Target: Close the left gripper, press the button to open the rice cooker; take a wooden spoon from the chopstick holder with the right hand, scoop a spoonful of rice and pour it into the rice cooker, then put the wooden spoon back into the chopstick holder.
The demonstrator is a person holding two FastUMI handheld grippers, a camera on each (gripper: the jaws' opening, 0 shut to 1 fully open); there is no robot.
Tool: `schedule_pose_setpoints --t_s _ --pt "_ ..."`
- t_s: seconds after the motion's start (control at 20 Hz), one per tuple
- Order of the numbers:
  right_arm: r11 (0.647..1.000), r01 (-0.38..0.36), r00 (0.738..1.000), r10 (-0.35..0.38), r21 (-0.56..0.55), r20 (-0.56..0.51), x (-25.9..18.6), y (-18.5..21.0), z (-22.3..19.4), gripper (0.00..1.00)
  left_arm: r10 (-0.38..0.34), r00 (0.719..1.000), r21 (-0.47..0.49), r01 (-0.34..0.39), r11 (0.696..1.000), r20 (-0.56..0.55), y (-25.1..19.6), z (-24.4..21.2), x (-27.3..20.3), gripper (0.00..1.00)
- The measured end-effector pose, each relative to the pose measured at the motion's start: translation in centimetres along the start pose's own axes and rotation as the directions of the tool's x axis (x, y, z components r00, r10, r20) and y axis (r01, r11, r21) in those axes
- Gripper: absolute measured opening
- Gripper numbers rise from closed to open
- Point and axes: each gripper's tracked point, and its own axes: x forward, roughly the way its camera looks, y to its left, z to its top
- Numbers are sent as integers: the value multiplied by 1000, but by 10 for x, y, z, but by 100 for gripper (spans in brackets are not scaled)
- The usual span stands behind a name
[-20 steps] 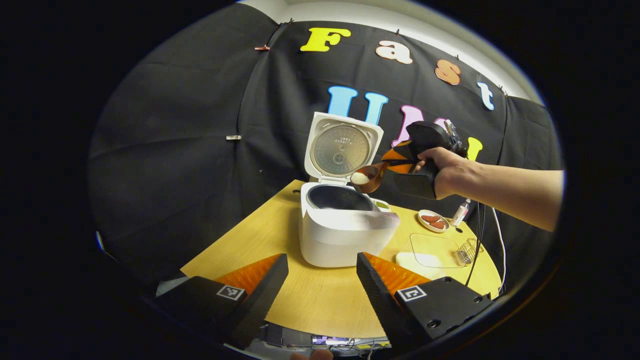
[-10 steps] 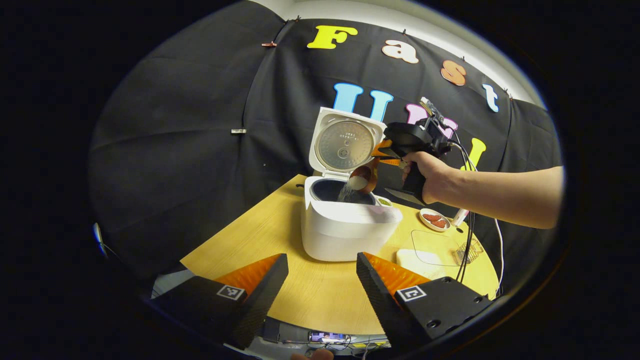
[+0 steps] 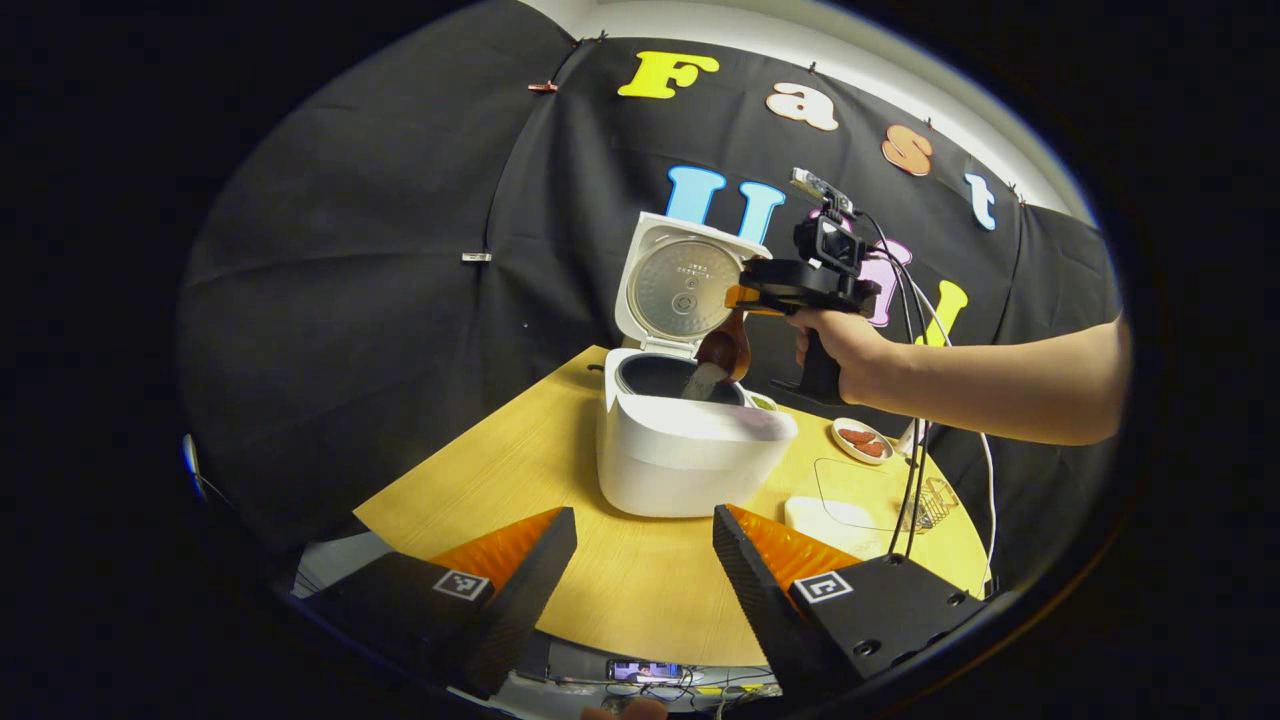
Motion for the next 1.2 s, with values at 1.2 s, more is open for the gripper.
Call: schedule_pose_setpoints --t_s 1.2 --pt "862 -128 975 199 -490 95 -28 65 32 8 26 1000 -11 -26 1000 -6 5 -3 -5 95"
